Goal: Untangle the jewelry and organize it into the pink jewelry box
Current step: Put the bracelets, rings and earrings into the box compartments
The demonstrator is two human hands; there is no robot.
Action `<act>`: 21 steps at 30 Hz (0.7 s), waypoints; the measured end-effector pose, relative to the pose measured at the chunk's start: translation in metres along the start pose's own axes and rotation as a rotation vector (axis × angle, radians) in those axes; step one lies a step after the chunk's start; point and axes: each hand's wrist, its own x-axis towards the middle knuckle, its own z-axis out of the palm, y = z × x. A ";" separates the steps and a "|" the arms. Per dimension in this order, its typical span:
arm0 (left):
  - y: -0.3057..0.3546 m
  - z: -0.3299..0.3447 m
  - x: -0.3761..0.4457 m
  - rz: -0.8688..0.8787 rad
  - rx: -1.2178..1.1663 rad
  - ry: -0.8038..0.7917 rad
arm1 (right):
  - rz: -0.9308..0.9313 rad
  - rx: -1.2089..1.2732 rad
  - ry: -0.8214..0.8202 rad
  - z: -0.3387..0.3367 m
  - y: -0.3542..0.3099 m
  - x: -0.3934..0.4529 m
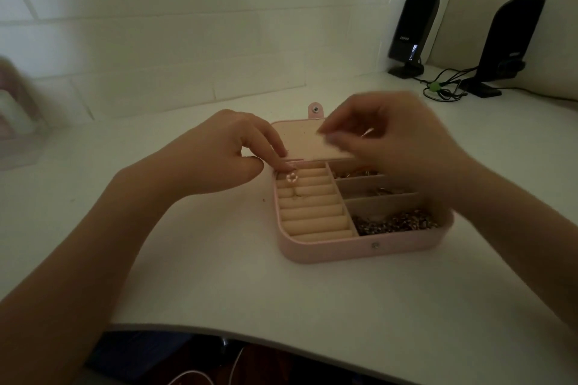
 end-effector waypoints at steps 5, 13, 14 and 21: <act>0.000 0.000 0.000 -0.011 0.004 -0.003 | 0.253 -0.448 0.159 -0.038 0.054 0.012; 0.004 0.000 0.000 -0.021 -0.026 0.022 | 0.530 -0.593 0.120 -0.045 0.101 0.013; 0.003 0.000 0.000 -0.022 -0.029 0.018 | 0.540 -0.603 0.117 -0.043 0.103 0.013; 0.004 0.001 0.001 -0.052 -0.035 0.028 | 0.523 -0.548 0.131 -0.039 0.103 0.013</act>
